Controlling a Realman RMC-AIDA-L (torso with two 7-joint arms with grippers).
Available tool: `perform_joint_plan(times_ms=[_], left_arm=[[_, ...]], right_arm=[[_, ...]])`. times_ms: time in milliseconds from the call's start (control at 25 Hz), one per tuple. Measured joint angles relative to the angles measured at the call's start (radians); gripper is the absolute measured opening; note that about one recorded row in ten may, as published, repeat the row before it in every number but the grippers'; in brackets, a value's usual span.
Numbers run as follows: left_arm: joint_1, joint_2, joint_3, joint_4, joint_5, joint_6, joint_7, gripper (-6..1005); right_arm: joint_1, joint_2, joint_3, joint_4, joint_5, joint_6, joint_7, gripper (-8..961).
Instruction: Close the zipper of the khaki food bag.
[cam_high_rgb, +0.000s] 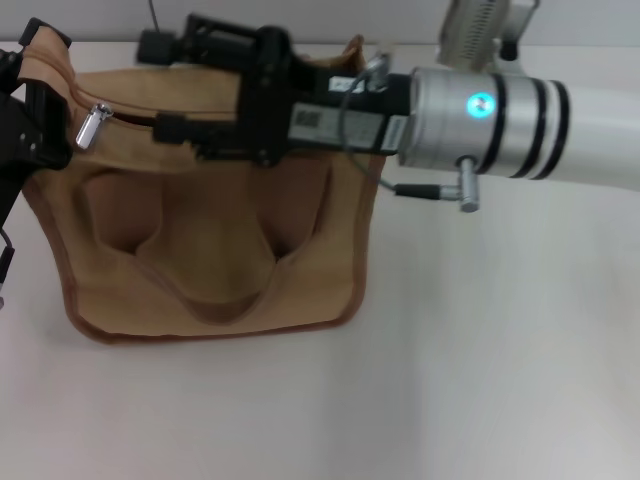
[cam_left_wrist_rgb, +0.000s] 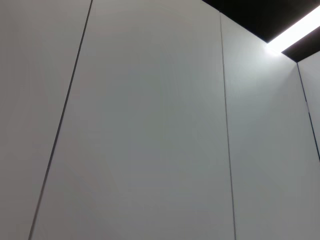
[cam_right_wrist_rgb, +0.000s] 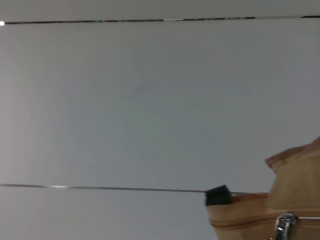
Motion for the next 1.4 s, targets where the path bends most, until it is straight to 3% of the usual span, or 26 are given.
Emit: perform_joint_plan(times_ms=[120,440,720,1120,1320,1400], left_arm=[[-0.008,-0.001,0.000,-0.009,0.000,0.001,0.004,21],[-0.024,-0.001,0.000,-0.021,0.002,0.019,-0.001,22],[-0.023,-0.001,0.000,-0.027,0.002,0.024,-0.002,22],[-0.014,0.000,0.000,-0.026,-0.001,0.025,-0.002,22],[-0.011,0.002,0.000,-0.026,-0.002,0.025,-0.002,22],[-0.011,0.002,0.000,-0.027,-0.002,0.025,-0.002,22]], right_arm=[[0.013,0.000,-0.070,-0.040,0.009,0.056,0.001,783],[0.015,0.000,-0.074,-0.042,0.011,0.135,0.005,782],[0.019,0.000,-0.072,-0.056,0.011,0.109,-0.023,783],[-0.047,-0.013,0.018,-0.093,0.005,-0.003,-0.271,782],[-0.056,-0.038,0.064,-0.110,-0.035,-0.035,-0.499,782],[-0.066,-0.037,0.069,-0.137,-0.100,-0.033,-0.659,782]])
